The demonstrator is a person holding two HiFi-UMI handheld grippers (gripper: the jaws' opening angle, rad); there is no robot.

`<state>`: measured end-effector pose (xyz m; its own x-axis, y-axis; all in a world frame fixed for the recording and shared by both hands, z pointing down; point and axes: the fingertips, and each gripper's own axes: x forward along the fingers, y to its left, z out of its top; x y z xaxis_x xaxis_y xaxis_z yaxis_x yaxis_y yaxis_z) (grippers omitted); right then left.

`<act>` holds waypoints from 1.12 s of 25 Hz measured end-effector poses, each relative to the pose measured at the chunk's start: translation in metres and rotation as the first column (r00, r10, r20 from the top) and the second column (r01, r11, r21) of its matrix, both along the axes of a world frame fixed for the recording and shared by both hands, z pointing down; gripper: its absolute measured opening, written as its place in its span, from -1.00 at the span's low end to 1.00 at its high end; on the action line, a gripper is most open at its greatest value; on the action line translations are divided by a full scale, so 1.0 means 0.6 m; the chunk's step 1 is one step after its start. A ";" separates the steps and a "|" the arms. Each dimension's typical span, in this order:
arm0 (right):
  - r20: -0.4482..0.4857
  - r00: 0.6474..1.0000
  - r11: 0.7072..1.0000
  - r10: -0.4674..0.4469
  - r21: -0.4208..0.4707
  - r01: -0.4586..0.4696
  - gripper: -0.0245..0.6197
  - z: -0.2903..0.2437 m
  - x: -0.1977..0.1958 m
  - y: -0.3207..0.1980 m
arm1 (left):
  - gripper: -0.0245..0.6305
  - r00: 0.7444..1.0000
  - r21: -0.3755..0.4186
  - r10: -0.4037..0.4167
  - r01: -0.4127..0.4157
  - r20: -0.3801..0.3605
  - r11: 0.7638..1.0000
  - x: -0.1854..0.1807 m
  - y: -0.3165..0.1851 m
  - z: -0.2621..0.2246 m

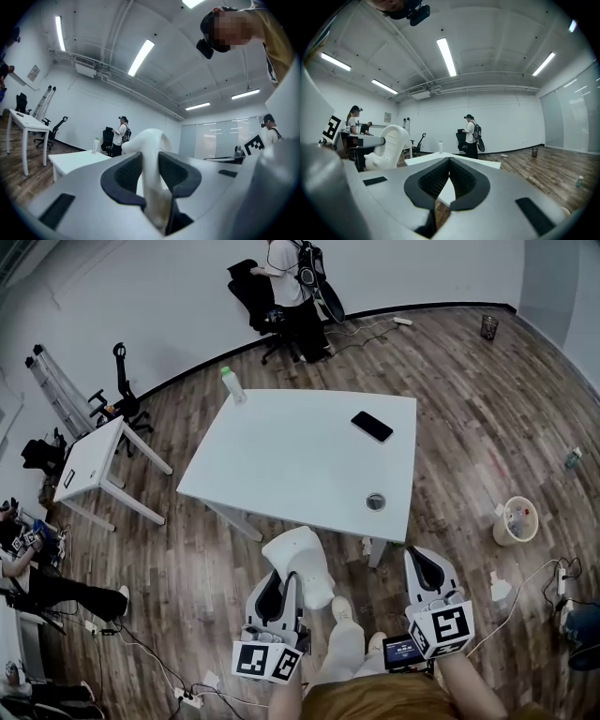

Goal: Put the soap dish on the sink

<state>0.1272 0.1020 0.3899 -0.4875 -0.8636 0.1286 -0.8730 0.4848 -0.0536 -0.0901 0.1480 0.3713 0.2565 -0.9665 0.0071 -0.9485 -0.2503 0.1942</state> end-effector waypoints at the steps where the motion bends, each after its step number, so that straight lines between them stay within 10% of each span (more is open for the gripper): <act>1: 0.007 1.000 1.000 0.004 -0.005 -0.004 -0.90 0.001 -0.002 -0.009 | -0.56 1.000 0.001 0.000 0.000 -0.006 1.000 -0.003 -0.010 0.002; 28: 0.037 0.993 0.993 0.110 -0.051 -0.108 -0.90 0.033 -0.132 -0.254 | -0.56 0.995 -0.036 0.084 -0.086 -0.053 0.996 -0.152 -0.301 0.036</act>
